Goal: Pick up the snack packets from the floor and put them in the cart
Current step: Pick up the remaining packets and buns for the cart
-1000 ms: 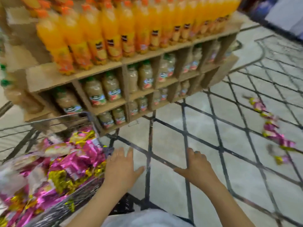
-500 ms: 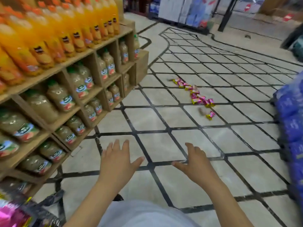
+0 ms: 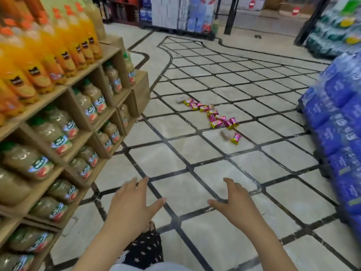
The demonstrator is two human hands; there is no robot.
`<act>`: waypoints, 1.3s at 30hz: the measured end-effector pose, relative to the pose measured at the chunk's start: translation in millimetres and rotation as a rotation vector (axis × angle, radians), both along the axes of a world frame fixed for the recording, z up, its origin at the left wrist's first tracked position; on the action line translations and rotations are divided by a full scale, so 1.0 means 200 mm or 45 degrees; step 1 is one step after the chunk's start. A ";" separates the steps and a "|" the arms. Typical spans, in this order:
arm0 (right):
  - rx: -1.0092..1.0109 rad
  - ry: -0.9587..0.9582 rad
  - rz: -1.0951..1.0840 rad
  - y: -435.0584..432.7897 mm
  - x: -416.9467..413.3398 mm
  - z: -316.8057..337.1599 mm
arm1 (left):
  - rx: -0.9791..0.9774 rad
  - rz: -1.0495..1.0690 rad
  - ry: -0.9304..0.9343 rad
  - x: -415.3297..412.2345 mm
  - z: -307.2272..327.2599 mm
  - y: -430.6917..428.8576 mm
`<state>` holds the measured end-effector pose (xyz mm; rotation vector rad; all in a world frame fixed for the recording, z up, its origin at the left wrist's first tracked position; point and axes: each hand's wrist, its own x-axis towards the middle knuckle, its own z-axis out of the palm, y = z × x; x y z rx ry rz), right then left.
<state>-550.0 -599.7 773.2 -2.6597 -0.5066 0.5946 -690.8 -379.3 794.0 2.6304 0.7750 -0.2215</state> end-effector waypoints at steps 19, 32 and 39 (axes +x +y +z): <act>0.032 -0.305 -0.025 1.01 1.45 0.69 | 0.375 -0.347 -0.207 1.74 0.62 1.17; 0.006 -0.488 0.213 1.25 3.00 1.12 | 0.447 -0.236 -0.276 3.15 0.91 1.30; -0.122 -0.570 0.312 1.49 3.69 1.13 | 0.431 -0.035 -0.184 3.70 0.95 1.47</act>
